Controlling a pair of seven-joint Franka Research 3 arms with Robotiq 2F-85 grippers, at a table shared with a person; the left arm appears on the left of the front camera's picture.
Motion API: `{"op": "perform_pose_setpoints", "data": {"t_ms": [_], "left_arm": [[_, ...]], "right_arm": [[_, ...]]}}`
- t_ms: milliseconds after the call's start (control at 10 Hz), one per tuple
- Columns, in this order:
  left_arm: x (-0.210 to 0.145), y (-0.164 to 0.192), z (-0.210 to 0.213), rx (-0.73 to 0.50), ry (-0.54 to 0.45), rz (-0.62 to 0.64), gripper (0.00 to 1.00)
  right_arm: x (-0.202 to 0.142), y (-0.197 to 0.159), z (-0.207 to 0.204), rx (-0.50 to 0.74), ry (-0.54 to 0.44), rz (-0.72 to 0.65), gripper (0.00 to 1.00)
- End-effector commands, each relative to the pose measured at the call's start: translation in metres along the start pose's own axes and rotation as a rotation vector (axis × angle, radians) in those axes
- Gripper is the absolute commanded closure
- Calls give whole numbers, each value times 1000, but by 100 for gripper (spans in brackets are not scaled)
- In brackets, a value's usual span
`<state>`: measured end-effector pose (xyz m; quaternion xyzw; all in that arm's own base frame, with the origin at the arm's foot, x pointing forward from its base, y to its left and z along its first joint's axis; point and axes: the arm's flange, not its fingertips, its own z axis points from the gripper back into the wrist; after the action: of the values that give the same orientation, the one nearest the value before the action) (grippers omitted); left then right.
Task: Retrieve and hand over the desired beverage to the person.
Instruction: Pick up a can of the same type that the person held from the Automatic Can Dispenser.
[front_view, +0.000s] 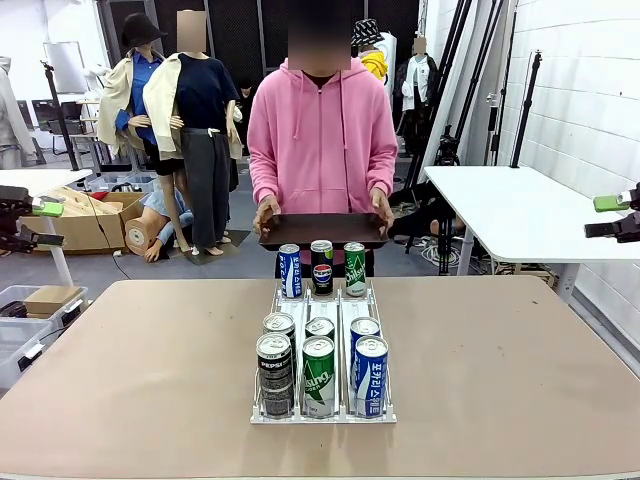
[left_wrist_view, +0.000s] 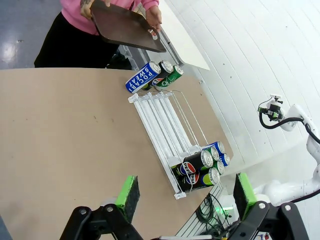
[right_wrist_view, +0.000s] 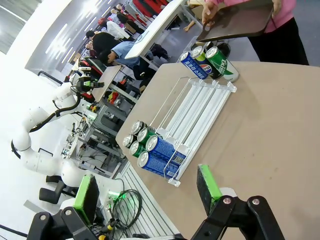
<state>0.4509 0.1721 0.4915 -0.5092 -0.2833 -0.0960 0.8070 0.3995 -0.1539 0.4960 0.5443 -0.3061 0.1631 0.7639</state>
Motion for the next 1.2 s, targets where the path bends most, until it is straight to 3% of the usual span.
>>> {"op": "perform_pose_setpoints", "data": {"t_ms": [0, 1100], "left_arm": [[-1, -3, 2, -5, 0, 9, 0], [-1, -3, 2, -5, 0, 9, 0]], "right_arm": [[0, -1, 0, 8, -2, 1, 0], [0, -1, 0, 8, -2, 1, 0]]}}
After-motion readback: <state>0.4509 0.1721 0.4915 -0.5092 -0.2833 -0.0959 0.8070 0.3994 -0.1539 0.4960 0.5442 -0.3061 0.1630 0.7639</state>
